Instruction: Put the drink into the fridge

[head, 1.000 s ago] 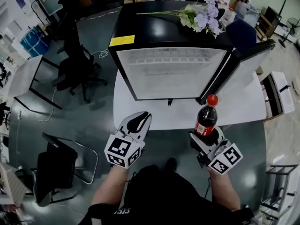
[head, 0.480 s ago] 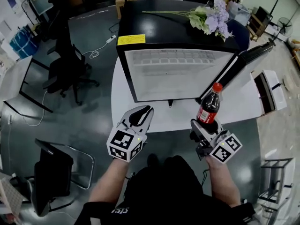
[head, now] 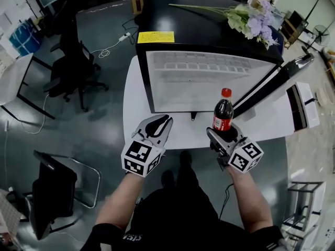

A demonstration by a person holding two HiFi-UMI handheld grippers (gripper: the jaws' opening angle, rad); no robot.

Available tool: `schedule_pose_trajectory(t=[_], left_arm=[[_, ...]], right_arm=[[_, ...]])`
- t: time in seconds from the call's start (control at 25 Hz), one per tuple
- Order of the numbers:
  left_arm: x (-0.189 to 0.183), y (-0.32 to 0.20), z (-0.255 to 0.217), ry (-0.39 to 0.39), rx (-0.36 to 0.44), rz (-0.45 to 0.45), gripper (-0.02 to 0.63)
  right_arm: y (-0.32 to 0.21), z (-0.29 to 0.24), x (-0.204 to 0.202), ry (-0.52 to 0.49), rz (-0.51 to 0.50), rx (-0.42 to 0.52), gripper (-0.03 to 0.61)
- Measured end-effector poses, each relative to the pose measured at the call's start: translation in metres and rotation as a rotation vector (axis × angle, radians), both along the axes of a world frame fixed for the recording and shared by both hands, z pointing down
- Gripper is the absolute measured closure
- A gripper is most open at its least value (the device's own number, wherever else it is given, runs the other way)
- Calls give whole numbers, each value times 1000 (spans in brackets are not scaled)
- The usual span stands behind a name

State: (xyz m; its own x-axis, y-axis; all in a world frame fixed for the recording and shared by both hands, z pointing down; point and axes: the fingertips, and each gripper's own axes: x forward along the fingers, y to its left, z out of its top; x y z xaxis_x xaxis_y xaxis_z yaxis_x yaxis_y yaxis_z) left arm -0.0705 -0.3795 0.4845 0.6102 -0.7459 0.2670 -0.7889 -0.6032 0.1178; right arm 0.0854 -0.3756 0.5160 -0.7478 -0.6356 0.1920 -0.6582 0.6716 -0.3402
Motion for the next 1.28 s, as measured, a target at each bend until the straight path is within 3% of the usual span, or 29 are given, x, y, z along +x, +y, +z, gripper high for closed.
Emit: schedule_pose_trajectory(t=[0.24, 0.4, 0.76, 1.28], left_arm=[[3, -11, 19, -2, -32, -9, 561], [0, -16, 29, -11, -49, -16, 561], [-3, -31, 34, 0, -58, -41, 561], [-8, -39, 43, 8, -83, -67, 561]], right_arm=[[-38, 40, 5, 179, 58, -9, 279], [-55, 57, -2, 287, 21, 20, 279], [-83, 72, -20, 333, -29, 10, 279], [-116, 111, -14, 661, -118, 71, 279]])
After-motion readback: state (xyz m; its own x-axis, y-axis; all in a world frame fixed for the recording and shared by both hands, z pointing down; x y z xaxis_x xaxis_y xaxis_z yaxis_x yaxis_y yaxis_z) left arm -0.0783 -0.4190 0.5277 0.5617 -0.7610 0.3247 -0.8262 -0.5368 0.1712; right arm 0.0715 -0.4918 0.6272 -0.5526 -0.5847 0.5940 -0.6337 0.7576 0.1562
